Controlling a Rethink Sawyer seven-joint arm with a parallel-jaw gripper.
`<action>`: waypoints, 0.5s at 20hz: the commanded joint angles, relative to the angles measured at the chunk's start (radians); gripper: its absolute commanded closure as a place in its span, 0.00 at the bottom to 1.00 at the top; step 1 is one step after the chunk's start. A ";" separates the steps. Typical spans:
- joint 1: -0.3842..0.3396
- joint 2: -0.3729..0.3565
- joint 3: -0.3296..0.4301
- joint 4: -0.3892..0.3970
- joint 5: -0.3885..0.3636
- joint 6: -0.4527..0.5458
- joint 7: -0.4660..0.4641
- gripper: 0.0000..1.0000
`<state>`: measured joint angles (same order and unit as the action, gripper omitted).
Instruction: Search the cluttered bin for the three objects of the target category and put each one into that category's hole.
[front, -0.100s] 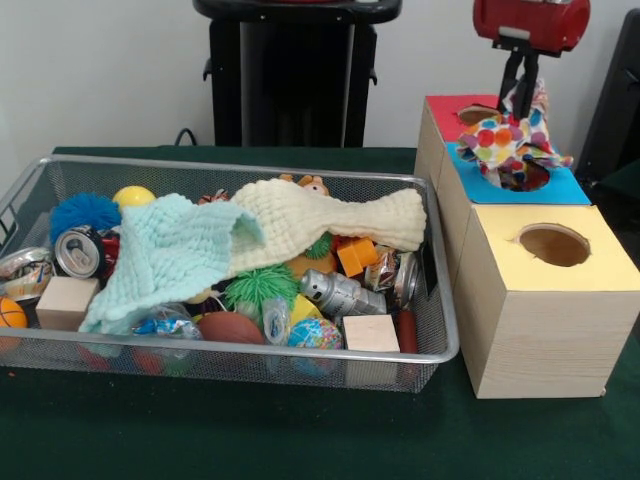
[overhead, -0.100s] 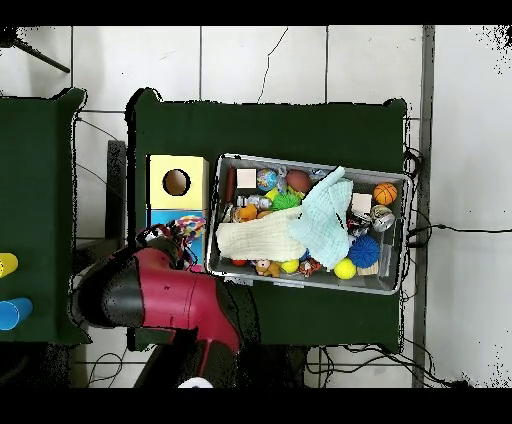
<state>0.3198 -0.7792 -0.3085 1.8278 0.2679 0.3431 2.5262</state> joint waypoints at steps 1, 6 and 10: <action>0.005 0.079 -0.011 -0.053 0.085 0.041 0.254 1.00; -0.007 0.099 -0.003 -0.046 0.107 0.002 0.224 1.00; -0.046 0.104 0.027 -0.016 0.103 -0.059 0.179 1.00</action>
<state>0.3258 -0.7276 -0.3210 1.8134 0.3261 0.3401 2.5262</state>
